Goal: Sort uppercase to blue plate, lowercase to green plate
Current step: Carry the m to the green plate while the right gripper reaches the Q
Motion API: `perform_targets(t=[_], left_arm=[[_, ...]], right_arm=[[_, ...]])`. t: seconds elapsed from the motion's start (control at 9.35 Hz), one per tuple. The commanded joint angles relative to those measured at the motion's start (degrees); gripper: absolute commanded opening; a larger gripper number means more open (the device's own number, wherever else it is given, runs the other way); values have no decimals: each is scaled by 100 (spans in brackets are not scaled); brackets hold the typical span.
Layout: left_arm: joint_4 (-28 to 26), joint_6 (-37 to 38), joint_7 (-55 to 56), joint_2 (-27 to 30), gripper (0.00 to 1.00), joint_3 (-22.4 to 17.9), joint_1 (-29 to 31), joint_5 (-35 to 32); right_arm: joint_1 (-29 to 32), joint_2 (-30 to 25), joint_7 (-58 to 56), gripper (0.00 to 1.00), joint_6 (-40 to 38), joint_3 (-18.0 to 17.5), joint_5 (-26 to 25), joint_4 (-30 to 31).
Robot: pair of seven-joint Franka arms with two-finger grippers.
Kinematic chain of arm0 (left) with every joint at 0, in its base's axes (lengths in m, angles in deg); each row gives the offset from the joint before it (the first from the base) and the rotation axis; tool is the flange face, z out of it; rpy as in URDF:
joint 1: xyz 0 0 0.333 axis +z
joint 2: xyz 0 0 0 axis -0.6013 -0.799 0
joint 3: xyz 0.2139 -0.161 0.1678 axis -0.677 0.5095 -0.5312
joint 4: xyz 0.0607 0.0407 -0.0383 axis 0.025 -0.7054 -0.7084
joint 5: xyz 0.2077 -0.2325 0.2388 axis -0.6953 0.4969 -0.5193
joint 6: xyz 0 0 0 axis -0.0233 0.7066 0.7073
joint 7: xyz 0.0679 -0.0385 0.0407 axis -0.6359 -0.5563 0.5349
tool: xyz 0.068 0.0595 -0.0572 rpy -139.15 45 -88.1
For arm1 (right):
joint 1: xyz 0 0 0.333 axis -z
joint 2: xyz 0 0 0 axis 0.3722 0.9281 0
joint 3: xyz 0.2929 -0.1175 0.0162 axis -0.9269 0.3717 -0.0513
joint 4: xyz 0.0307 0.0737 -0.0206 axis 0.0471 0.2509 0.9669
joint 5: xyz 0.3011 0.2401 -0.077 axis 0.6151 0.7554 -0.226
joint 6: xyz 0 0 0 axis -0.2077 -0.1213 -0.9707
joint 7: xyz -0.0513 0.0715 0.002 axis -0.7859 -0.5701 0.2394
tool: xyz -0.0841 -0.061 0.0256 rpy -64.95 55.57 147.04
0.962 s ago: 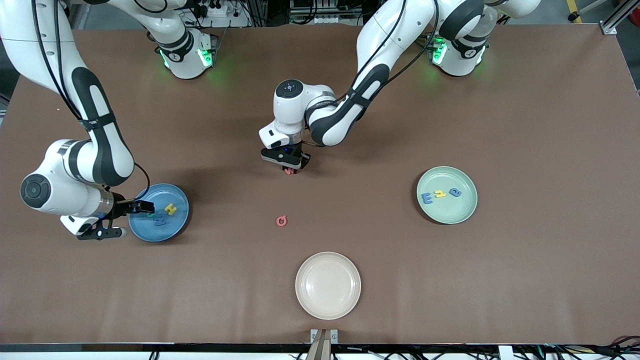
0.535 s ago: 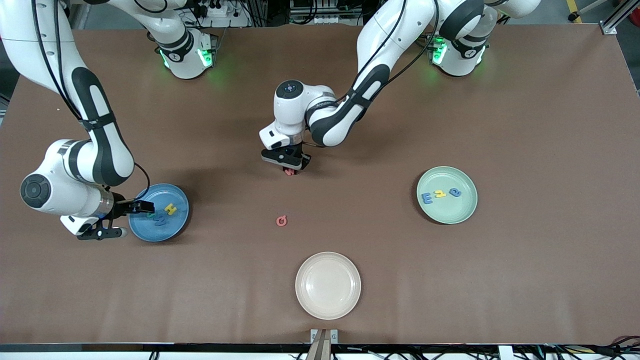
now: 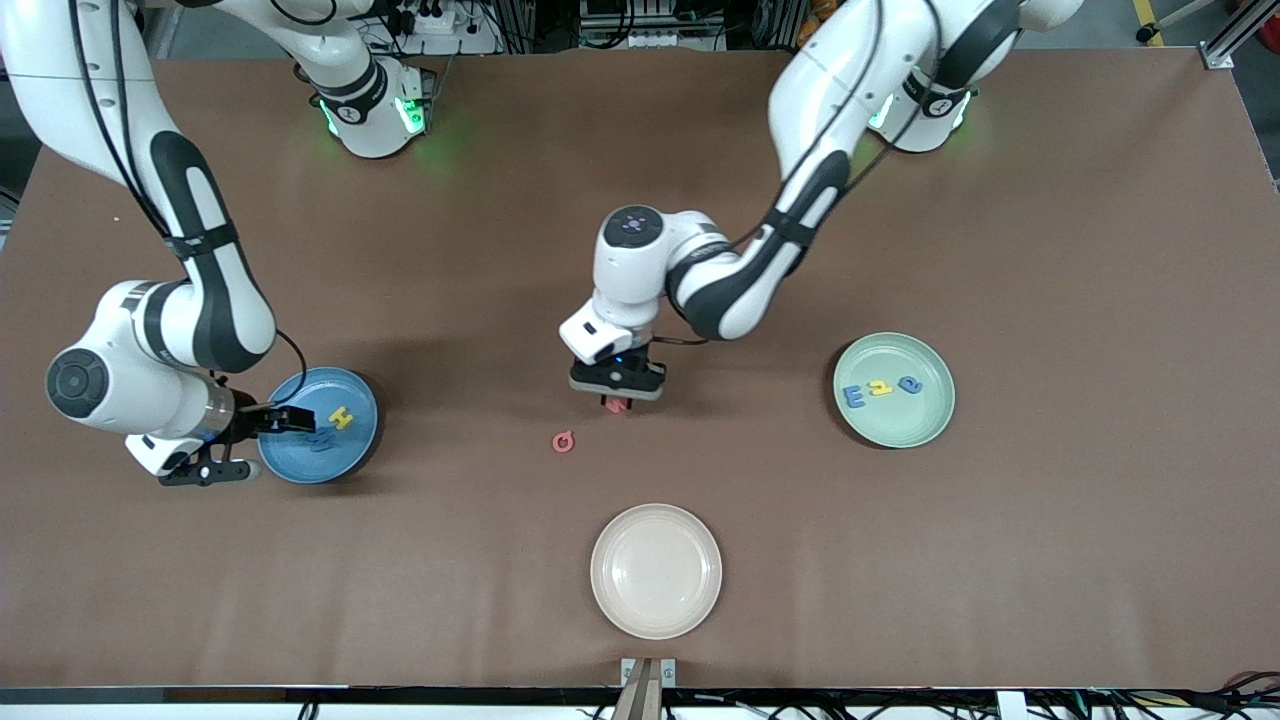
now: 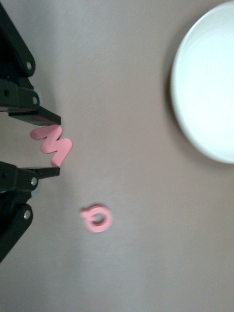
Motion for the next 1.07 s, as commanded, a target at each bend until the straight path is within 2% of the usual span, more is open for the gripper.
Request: perform_targets(t=[0.0, 0.21, 0.43, 0.64, 0.96], left_arm=[[-167, 339, -744, 247, 11, 1255, 1569, 101], [-210, 1032, -1483, 221, 11, 2566, 3144, 111], [-333, 1744, -2037, 238, 10, 3246, 4192, 111], [-325, 2692, -2583, 256, 9, 3625, 4897, 111], [-578, 3302, -3348, 282, 10, 3688, 5706, 111]], right_arm=[[-412, 180, 709, 100, -65, -11, 3, -350], [-860, 366, 1508, 100, -83, -11, 3, -667], [-1238, 637, 2264, 100, -100, -11, 12, -1009], [-1651, 910, 3099, 100, -91, -11, 3, -1282], [-2205, 1288, 4198, 100, -83, -29, 99, -1800]])
